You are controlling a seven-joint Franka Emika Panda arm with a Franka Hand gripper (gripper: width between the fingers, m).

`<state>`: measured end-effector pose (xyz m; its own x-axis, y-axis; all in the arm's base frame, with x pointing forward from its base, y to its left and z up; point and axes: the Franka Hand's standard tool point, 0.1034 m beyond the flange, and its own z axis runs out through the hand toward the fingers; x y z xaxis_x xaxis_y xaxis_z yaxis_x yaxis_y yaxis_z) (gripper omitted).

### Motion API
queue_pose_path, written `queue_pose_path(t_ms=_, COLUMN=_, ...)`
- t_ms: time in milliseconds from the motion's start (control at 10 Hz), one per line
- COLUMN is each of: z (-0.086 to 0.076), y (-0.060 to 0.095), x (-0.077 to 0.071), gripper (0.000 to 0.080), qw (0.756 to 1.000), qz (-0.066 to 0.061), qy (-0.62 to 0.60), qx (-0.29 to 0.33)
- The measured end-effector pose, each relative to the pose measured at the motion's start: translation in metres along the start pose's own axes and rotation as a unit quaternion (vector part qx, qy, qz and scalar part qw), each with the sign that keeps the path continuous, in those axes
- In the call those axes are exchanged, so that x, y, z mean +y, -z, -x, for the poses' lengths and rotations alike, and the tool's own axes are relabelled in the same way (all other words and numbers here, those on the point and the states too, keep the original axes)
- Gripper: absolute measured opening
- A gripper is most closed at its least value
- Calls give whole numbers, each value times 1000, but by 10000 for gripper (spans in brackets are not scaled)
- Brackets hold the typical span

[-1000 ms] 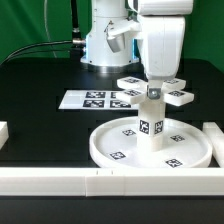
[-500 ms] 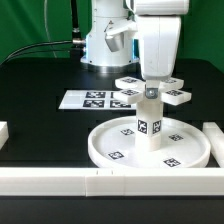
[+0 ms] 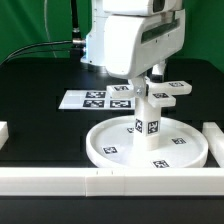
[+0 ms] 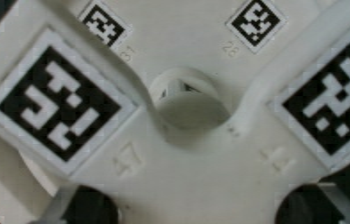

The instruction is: Assemble round table

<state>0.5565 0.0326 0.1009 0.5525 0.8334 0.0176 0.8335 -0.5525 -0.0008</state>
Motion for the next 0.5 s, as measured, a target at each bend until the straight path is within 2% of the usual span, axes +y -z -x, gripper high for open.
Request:
queue_pose_path(t_ms=100, z=-1, y=0, x=1, gripper=439, qw=1000, qz=6, qy=-21, qx=4)
queue_pose_path(t_ms=300, z=-1, y=0, x=1, gripper=439, qw=996, qz=5, qy=-87, qx=4)
queue_pose_path(t_ms=500, z=-1, y=0, x=0, gripper=440, qw=978, qz=-3, qy=-206, qx=11)
